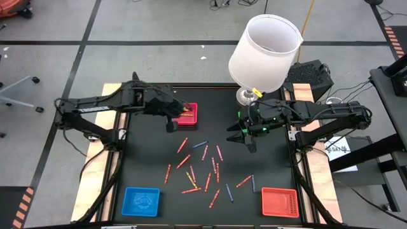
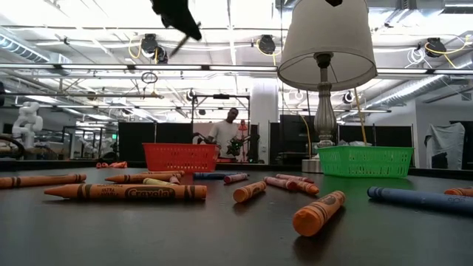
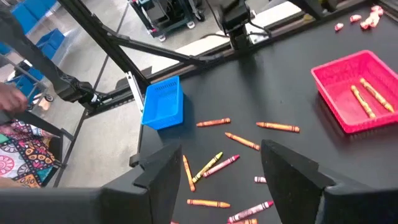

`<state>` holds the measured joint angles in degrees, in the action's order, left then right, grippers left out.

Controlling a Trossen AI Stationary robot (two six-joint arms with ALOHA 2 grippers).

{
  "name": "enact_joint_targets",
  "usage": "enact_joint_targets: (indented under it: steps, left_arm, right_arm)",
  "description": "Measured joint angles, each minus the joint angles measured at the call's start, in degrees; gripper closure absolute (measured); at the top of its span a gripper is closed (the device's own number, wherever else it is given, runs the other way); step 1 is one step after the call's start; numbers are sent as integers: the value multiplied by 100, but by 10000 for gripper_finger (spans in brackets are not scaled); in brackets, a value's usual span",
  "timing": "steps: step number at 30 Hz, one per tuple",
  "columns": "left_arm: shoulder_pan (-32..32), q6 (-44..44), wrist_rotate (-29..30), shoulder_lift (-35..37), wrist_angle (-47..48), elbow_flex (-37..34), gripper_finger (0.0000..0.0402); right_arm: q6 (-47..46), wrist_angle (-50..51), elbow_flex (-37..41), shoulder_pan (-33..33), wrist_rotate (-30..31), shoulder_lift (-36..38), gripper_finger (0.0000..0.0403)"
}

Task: Sort crayons
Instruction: Put the yellow crayon into the red basket, then put the orange crayon into the blue basket

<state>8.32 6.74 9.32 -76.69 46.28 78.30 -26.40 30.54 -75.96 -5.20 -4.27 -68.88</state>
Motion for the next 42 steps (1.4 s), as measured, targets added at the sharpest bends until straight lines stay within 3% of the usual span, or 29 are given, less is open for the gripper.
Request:
enact_joint_targets:
  steps: [16,23,35,42]
  left_arm:
    - [762,1289,-275,-1788,143,0,381]
    - [1052,1370,-603,-2374,158,0,379]
    - [1078,1313,-464,-2588,78,2,267]
    - [1077,599,-452,-2305,657,367,247]
  right_arm:
    - [-500,680,0,-13,-35,2,200]
    - [-668,888,0,-15,-70,2,200]
    - [-614,1008,0,-17,-221,4,200]
    - [-1005,1035,0,-15,-185,4,200]
